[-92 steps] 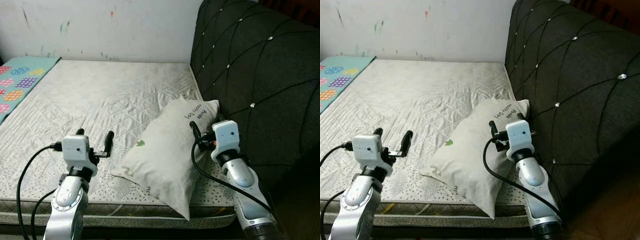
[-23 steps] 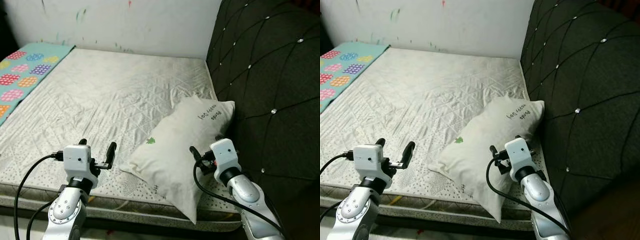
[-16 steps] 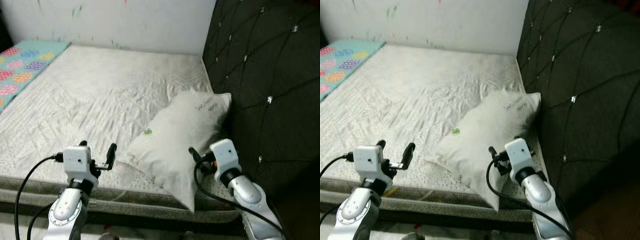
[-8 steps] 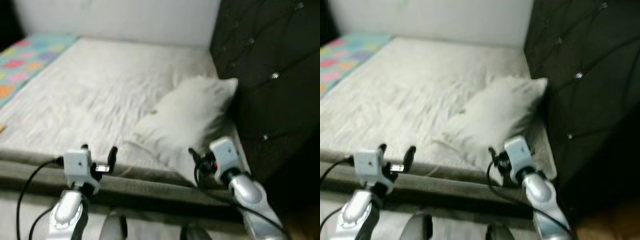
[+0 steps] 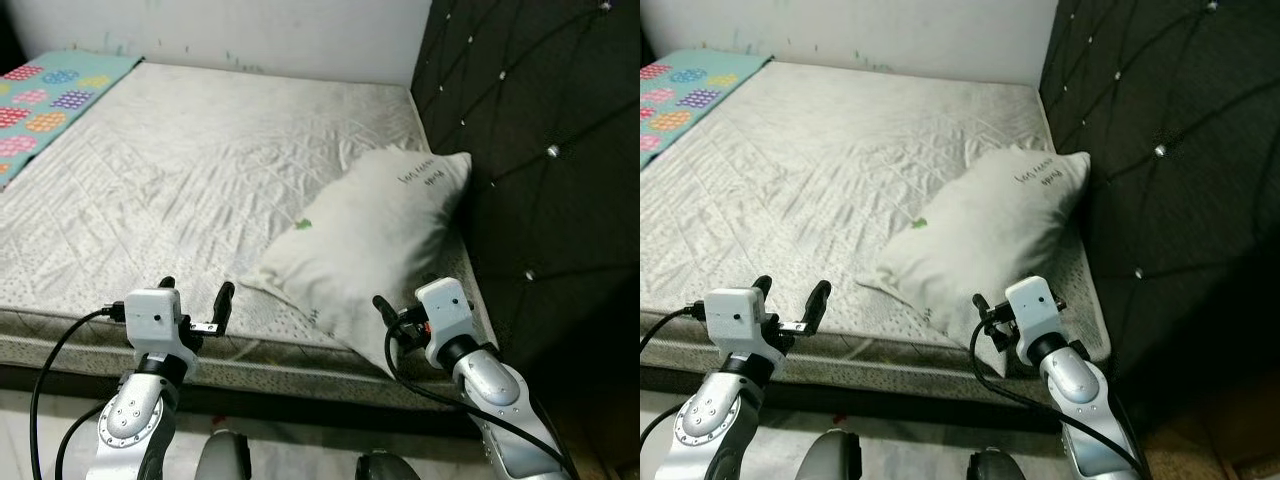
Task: Clean up the room
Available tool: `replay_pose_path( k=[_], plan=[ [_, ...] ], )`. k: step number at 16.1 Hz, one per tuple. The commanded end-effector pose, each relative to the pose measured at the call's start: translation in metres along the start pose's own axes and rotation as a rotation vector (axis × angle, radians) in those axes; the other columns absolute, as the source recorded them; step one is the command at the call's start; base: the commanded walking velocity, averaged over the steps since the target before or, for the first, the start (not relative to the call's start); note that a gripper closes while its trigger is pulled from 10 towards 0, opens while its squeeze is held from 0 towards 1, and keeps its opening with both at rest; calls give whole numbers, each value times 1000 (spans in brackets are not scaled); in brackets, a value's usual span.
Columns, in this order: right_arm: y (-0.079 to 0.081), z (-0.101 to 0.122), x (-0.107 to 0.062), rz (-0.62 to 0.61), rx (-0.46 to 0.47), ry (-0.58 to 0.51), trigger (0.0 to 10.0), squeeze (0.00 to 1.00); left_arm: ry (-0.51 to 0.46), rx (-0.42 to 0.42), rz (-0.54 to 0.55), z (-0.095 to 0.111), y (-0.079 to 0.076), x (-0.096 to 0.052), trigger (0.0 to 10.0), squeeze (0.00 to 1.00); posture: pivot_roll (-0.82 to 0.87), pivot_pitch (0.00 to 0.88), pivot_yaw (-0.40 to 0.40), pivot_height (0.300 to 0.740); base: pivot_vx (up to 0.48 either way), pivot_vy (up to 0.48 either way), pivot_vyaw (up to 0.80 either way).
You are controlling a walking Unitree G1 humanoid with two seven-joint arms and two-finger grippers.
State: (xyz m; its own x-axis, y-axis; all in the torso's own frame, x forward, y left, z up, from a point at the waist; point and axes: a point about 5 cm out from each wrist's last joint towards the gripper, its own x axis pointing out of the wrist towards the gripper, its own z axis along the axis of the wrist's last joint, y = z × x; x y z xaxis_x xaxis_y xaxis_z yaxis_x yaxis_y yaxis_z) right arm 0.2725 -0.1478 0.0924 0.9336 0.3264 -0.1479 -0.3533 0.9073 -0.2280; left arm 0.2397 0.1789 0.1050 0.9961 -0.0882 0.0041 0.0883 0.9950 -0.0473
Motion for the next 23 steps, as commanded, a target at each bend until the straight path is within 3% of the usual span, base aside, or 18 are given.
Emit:
replay_pose_path(
  k=[1, 16, 18, 23],
  plan=[
    [-4, 3, 1, -11, -7, -9, 10000, 0, -1, 8, -7, 1, 0, 0, 10000, 0, -97, 72, -44, 655, 315, 0, 0],
    [-3, 5, 3, -9, -2, -13, 10000, 0, 6, 11, -20, 0, 0, 2, 10000, 0, -98, 77, -42, 655, 320, 0, 0],
    [-4, 6, 3, -17, -34, -10, 10000, 0, 16, 17, -14, -1, 0, 2, 10000, 0, -97, 77, -42, 655, 298, 0, 0],
    [0, 3, 3, 20, -30, 11, 10000, 0, 22, 20, 4, -2, 0, 1, 10000, 0, -84, 83, -49, 650, 0, 0, 0]
  ],
)
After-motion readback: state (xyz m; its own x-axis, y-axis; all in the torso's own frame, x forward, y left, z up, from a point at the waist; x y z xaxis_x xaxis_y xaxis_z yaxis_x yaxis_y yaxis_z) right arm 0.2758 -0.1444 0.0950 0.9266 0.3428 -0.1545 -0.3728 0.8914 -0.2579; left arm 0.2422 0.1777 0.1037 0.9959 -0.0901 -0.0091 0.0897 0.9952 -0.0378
